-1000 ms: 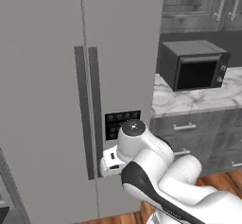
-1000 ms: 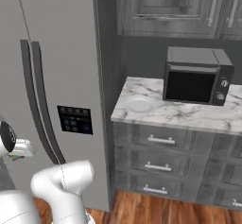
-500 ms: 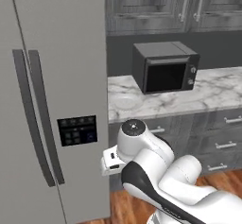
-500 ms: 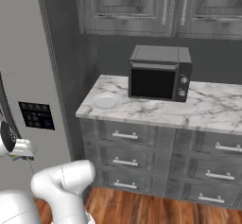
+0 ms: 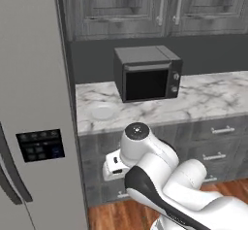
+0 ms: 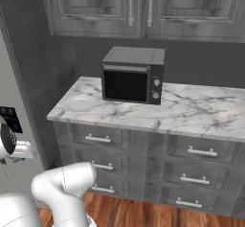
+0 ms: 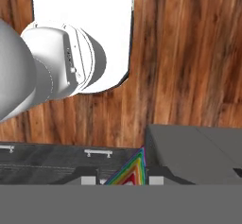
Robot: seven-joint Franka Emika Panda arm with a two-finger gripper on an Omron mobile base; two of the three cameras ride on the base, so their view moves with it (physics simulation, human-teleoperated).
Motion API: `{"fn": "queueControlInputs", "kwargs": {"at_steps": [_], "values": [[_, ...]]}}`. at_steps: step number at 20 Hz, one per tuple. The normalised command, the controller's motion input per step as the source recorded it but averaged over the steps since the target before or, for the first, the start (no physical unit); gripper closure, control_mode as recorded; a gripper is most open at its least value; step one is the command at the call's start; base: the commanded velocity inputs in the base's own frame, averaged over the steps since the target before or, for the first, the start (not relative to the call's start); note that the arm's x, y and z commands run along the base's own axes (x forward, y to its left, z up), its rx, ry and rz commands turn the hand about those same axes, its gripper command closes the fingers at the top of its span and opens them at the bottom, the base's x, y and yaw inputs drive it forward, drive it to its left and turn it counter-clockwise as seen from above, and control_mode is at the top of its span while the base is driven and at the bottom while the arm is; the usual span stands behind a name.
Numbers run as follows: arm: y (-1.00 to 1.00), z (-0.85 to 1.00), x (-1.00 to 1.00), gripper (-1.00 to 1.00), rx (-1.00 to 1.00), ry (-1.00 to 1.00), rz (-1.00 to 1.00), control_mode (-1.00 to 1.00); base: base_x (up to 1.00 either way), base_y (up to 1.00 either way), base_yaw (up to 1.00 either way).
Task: Take the baked cake out of the oven and place it on the plate for cooling. Then close the oven door.
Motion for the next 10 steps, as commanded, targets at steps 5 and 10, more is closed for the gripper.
{"fn": "queueControlInputs", "kwargs": {"at_steps": [5,10], "values": [[0.0,0.0,0.0,1.0,0.0,0.0,0.0,1.0,0.67,-0.47,0.0],[0.0,0.0,0.0,1.0,0.0,0.0,0.0,1.0,0.81,-0.34,0.01]]}}
